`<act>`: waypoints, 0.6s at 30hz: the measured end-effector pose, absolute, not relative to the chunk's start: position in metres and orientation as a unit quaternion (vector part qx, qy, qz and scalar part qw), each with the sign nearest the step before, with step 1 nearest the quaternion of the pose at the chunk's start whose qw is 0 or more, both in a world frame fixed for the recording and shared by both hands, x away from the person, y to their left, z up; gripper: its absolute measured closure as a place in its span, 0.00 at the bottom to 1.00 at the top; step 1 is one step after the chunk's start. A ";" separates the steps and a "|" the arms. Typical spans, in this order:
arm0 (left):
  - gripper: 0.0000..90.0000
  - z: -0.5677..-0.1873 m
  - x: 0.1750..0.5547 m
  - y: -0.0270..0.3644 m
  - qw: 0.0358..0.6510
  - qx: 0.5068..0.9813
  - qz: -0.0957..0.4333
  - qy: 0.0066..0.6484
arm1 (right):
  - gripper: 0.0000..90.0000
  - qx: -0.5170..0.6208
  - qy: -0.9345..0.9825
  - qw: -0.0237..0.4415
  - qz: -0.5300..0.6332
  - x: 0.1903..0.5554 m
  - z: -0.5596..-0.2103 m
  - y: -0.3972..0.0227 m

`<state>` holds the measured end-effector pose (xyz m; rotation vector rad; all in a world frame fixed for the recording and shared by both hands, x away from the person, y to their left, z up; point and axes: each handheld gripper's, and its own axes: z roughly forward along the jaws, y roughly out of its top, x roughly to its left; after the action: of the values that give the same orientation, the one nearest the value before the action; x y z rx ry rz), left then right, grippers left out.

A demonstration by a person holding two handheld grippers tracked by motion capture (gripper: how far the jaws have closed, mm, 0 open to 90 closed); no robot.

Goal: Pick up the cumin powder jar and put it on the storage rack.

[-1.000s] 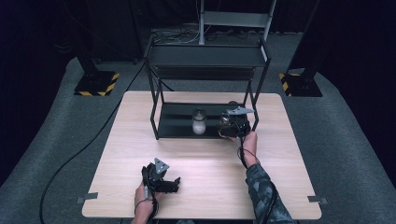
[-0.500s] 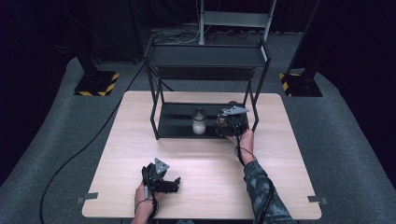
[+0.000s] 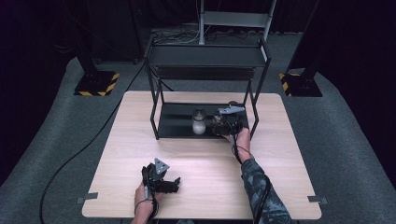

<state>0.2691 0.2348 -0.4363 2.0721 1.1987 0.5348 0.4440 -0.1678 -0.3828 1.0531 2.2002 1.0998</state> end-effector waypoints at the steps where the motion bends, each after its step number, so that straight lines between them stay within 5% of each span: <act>1: 0.01 -0.436 0.269 0.235 0.338 0.795 0.205 0.460 | 0.34 0.380 0.801 0.231 0.400 0.445 -0.383 -0.167; 18: 0.01 -0.436 0.269 0.235 0.338 0.795 0.205 0.460 | 0.34 0.377 0.805 0.218 0.402 0.455 -0.391 -0.164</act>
<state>0.2690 0.2348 -0.4364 2.0708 1.1991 0.5348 0.4552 -0.1641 -0.3906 1.0438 2.2297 1.1134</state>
